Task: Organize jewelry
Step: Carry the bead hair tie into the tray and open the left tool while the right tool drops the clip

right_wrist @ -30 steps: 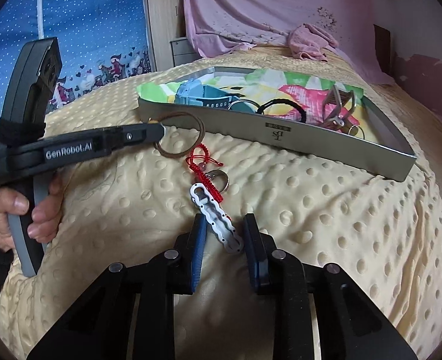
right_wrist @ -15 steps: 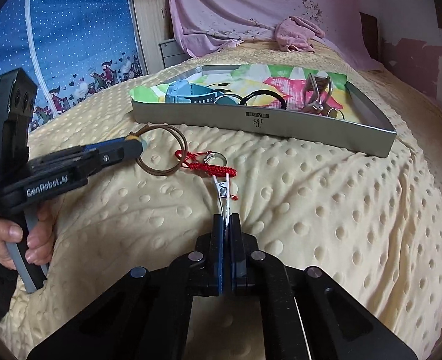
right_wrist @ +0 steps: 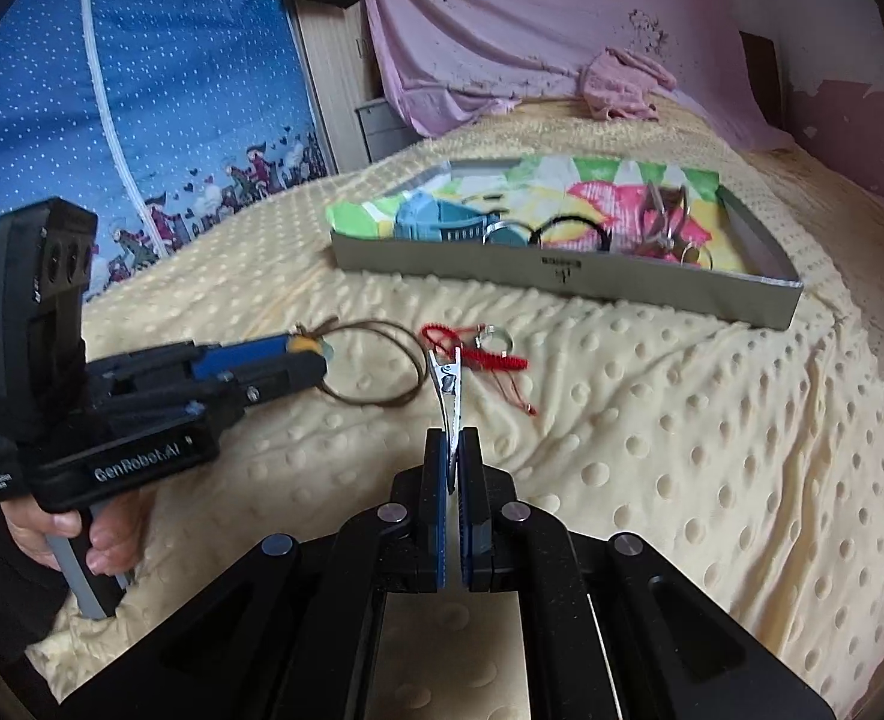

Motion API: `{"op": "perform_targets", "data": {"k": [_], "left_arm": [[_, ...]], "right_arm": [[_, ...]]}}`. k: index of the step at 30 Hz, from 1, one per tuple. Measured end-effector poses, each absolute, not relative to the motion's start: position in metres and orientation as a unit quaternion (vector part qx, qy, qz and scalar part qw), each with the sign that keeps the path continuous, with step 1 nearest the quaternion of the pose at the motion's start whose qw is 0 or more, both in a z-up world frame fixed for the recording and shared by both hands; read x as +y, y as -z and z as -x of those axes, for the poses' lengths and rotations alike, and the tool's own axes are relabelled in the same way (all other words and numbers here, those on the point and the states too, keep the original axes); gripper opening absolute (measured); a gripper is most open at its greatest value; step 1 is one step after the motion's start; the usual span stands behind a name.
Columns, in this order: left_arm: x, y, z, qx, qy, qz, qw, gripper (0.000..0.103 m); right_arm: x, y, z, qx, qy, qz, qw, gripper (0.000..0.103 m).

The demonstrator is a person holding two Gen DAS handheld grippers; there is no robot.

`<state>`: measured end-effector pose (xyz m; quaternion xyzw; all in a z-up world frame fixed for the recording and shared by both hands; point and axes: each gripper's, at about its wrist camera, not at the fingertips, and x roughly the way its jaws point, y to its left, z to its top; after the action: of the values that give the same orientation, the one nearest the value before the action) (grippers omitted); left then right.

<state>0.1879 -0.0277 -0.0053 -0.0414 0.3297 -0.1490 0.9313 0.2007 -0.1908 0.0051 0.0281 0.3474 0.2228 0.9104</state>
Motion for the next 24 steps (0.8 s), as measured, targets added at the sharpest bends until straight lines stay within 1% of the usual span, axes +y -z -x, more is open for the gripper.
{"op": "perform_targets", "data": {"k": [5,11,17,21,24], "left_arm": [[-0.029,-0.005,-0.195,0.343,0.144,0.056,0.926,0.026],[-0.036,-0.027,-0.212,0.333,0.136,0.066,0.931,0.026],[-0.04,-0.048,-0.255,0.301,0.103,0.083,0.945,0.026],[-0.042,-0.048,-0.287,0.288,0.088,0.095,0.949,0.026],[-0.045,-0.042,-0.31,0.293,0.084,0.097,0.948,0.026]], "right_arm": [[-0.203,-0.009,-0.202,0.331,-0.209,-0.052,0.919,0.003],[-0.219,-0.014,-0.216,0.31,-0.18,-0.079,0.93,0.003],[-0.232,-0.028,-0.256,0.285,-0.152,-0.08,0.943,0.003],[-0.239,-0.033,-0.292,0.284,-0.142,-0.081,0.945,0.003],[-0.24,-0.033,-0.319,0.29,-0.141,-0.079,0.943,0.003]]}}
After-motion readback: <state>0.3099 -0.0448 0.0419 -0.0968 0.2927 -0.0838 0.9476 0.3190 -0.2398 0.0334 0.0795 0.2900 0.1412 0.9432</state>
